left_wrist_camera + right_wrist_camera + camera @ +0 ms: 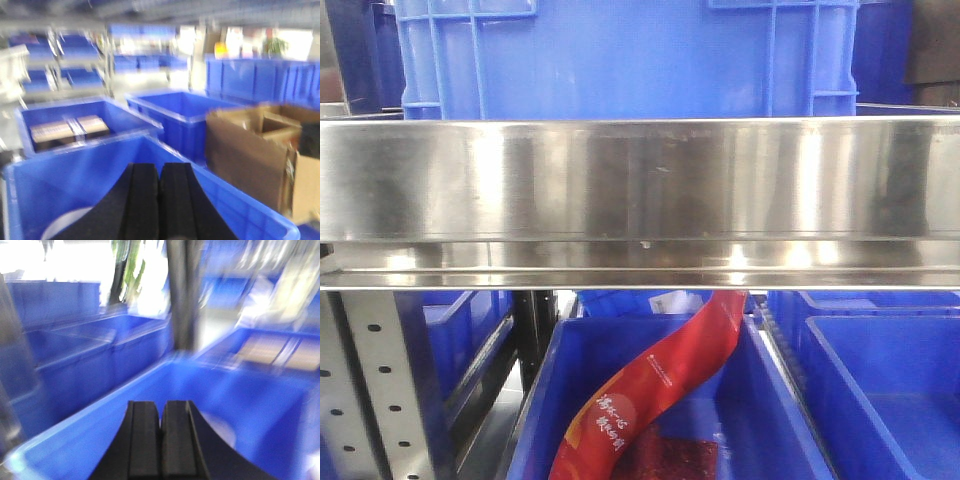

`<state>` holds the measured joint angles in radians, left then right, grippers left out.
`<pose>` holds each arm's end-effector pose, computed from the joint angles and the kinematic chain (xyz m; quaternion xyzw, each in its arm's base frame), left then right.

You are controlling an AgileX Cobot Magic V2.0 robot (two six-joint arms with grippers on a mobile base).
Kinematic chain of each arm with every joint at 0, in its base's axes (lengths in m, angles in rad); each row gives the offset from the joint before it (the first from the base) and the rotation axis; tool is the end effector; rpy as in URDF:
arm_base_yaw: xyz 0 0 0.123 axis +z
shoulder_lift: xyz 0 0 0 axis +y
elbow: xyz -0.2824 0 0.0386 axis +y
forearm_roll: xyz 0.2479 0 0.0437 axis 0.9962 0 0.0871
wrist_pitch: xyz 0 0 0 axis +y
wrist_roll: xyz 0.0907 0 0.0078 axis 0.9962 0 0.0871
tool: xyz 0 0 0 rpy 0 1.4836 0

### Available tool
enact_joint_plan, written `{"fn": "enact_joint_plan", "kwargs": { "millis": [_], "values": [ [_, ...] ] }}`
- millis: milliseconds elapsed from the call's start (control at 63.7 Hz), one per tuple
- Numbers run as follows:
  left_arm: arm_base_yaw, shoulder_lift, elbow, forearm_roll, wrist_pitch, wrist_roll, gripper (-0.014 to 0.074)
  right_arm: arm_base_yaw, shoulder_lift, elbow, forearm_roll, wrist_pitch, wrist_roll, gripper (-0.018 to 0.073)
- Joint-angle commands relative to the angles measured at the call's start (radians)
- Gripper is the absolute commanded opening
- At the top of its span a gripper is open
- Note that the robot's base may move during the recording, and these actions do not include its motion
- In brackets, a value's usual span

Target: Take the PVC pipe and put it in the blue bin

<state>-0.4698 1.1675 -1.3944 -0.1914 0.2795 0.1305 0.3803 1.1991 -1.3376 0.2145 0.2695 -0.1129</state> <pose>0.2183 -0.1162 0.4997 0.1616 0.6739 -0.2040 0.6914 0.2429 0.1027 0.4741 -0.1222 0.7099 0.1828 0.6691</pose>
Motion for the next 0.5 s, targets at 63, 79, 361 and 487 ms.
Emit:
{"fn": "enact_joint_plan", "kwargs": {
  "millis": [63, 79, 361, 487],
  "values": [
    [-0.006, -0.127, 0.239, -0.037, -0.139, -0.003, -0.0111, -0.001, -0.087, 0.189, -0.027, -0.106, -0.009, -0.0168],
    [-0.006, -0.140, 0.260, -0.042, -0.150, -0.003, -0.0111, -0.001, -0.098, 0.205, -0.027, -0.106, -0.009, -0.0168],
    [-0.001, -0.363, 0.538, -0.050, -0.243, -0.003, -0.0111, -0.001, -0.355, 0.455, -0.026, -0.149, -0.009, -0.0168],
    [-0.001, -0.400, 0.545, -0.050, -0.237, -0.003, -0.0111, -0.001, -0.418, 0.466, -0.026, -0.104, -0.009, -0.0168]
  ]
}}
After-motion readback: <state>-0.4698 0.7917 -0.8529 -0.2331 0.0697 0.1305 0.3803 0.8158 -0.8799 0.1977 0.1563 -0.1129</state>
